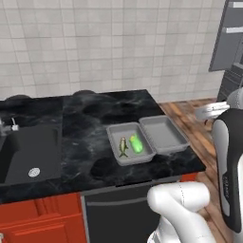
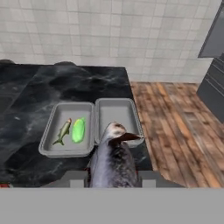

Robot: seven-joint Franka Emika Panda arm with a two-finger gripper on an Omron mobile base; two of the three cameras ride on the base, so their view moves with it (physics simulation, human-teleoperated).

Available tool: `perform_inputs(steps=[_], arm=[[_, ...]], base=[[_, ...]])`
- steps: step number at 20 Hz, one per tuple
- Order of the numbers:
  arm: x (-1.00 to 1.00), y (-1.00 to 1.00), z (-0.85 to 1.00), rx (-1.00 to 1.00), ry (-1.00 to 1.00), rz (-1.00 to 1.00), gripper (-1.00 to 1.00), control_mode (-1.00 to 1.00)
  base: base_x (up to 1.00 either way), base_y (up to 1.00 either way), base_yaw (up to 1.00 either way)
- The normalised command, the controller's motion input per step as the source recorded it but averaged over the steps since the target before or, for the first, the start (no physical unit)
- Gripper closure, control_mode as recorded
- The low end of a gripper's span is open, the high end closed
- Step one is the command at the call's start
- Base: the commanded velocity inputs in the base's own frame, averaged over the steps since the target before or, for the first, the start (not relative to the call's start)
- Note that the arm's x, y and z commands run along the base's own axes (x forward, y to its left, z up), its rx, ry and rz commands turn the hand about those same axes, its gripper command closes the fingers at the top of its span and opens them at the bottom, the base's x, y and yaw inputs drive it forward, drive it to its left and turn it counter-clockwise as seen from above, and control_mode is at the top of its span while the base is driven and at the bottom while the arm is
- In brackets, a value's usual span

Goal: Place one corn and one fish in each tupperware on the nearby counter, to pack two identical lunches.

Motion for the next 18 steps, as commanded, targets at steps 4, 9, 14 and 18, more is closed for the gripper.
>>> perform_inputs(steps=[4,9,14,18], arm=[[0.0,0.0,0.0,0.0,0.0,0.0,1.0,1.0],[0.0,0.0,0.0,0.0,0.0,0.0,1.0,1.0],[0.11,0.0,-0.03,0.0,0.0,0.0,1.0,-1.0],[0.35,0.0,-0.41,0.0,0.13,0.0,1.0,-1.0]], base=[[0.85,0.0,-0.08],[0.79,0.0,-0.07],[0.58,0.0,-0.04],[0.0,0.0,0.0]])
